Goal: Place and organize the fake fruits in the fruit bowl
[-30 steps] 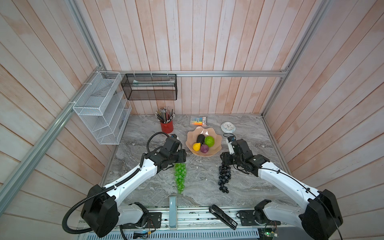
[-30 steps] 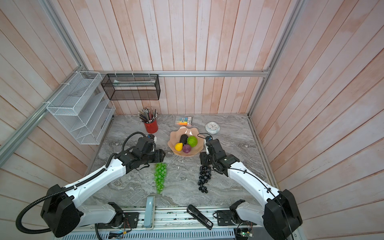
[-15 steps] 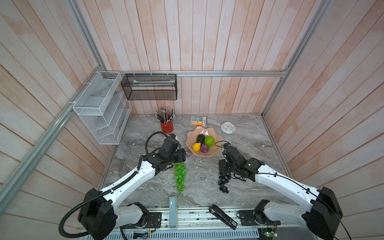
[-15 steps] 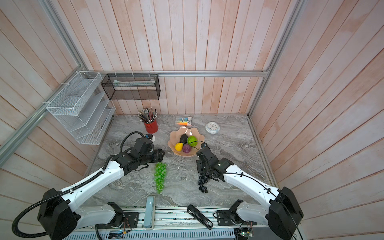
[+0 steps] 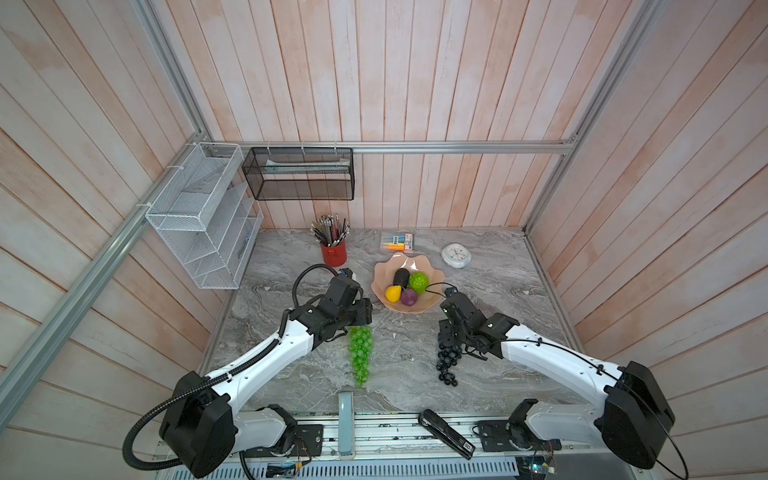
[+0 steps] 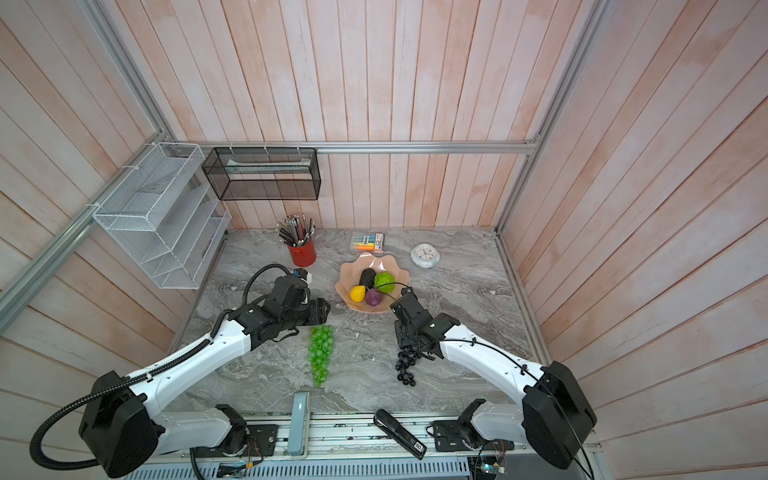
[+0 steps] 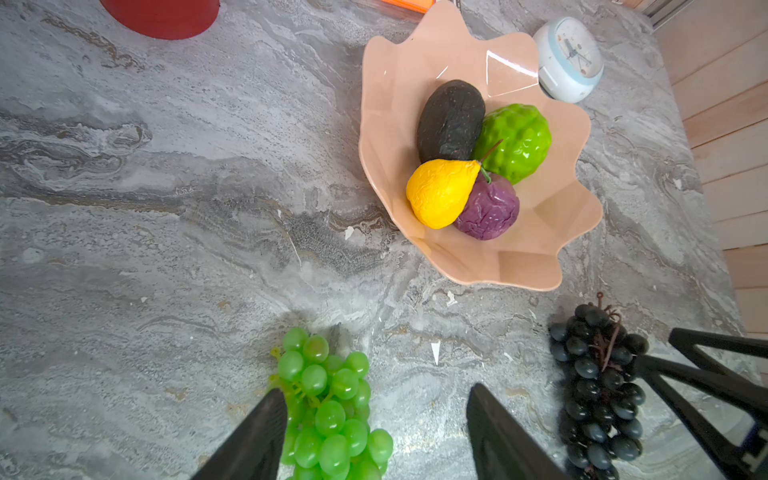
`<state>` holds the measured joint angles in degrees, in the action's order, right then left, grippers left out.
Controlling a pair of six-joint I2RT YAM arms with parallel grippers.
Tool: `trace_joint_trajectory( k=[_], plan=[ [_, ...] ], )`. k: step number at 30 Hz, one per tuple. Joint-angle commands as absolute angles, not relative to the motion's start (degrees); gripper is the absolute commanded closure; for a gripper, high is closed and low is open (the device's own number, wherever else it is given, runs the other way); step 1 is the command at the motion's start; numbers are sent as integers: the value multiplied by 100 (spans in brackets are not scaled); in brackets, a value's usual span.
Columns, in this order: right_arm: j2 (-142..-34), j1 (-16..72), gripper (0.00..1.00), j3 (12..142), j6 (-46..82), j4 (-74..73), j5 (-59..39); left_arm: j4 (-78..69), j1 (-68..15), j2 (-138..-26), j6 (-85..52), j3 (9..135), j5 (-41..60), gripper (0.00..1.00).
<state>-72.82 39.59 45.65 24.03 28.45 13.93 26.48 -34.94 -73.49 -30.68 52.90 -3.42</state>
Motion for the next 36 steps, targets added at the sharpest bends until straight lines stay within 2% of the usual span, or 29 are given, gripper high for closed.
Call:
trace_joint_trajectory(
  k=[1,8,15,20,29,33,36],
  plan=[
    [-7432,3773,54,4697,2097,2644,950,2584,-3498,-7374,-3094,5221,-309,29],
    [-7715,3593,60,4760,1876,2563,734,2605,-3498,-7356,-3110,5229,-299,29],
    [-7869,3271,71,4786,1767,2474,403,2627,-3498,-7374,-3164,5255,-246,29],
    [-7950,3230,72,4725,1717,2446,358,2620,-3498,-7356,-3199,5238,-216,29],
    [-7999,3110,85,4721,1597,2424,430,2653,-3498,-7321,-3208,5247,-185,29],
    [-7972,3088,98,4733,1590,2473,424,2653,-3498,-7331,-3217,5258,-185,29],
    [-7915,3092,100,4753,1572,2566,482,2646,-3499,-7334,-3217,5256,-185,29]
  ],
)
